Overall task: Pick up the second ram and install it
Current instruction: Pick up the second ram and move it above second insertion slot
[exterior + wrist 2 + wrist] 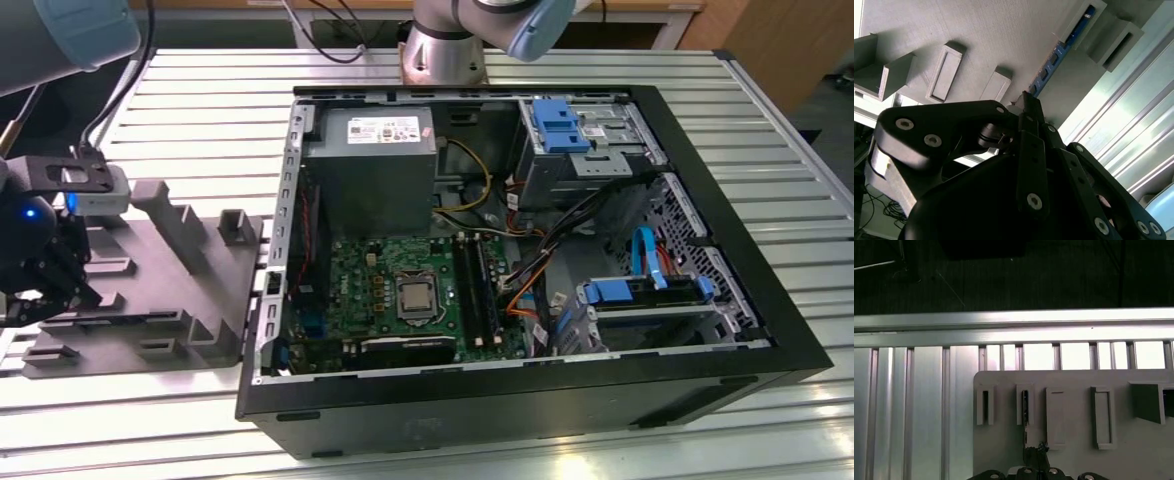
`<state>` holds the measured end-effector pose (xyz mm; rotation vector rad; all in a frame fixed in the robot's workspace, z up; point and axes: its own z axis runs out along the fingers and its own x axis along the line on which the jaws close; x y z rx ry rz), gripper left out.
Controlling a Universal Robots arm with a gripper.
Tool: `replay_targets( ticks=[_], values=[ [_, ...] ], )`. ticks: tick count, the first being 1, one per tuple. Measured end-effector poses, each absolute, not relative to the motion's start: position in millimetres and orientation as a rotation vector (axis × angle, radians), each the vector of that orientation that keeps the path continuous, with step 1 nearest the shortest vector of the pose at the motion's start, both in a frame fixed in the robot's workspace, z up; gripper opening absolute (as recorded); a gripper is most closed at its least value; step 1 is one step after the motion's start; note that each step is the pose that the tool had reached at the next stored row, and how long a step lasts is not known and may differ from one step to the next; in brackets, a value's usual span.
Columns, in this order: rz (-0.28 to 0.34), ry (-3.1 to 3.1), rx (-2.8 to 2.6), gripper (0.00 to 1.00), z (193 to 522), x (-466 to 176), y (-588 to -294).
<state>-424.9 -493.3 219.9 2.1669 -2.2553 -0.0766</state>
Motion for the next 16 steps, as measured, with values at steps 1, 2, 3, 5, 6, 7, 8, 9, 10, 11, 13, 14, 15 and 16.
replay_targets(
  ticks=[1, 2, 3, 5, 6, 7, 8, 9, 10, 11, 13, 14, 15, 16],
  values=[
    [-0.077, -2.255, 2.167, 0.11, 219.8, -424.9, -493.6],
    [-0.077, -2.255, 2.167, 0.11, 219.6, -424.8, -494.0],
    [-0.077, -2.255, 2.167, 0.11, 219.4, -424.8, -494.3],
    [-0.077, -2.255, 2.167, 0.11, 219.1, -424.6, -495.0],
    [-0.077, -2.255, 2.167, 0.11, 218.9, -424.6, -495.3],
    [-0.077, -2.255, 2.167, 0.11, 218.6, -424.5, -495.6],
    [-0.077, -2.255, 2.167, 0.11, 218.5, -424.5, -496.0],
    [-0.077, -2.255, 2.167, 0.11, 218.3, -424.4, -496.3],
    [-0.077, -2.255, 2.167, 0.11, 218.1, -424.4, -496.7],
    [-0.077, -2.255, 2.167, 0.11, 217.9, -424.3, -497.1],
    [-0.077, -2.255, 2.167, 0.11, 217.3, -424.3, -497.7],
    [-0.076, -2.255, 2.167, 0.11, 217.0, -424.3, -497.8],
    [-0.076, -2.255, 2.166, 0.11, 216.7, -424.3, -497.9],
    [-0.076, -2.255, 2.166, 0.11, 216.3, -424.2, -498.0]
  ],
)
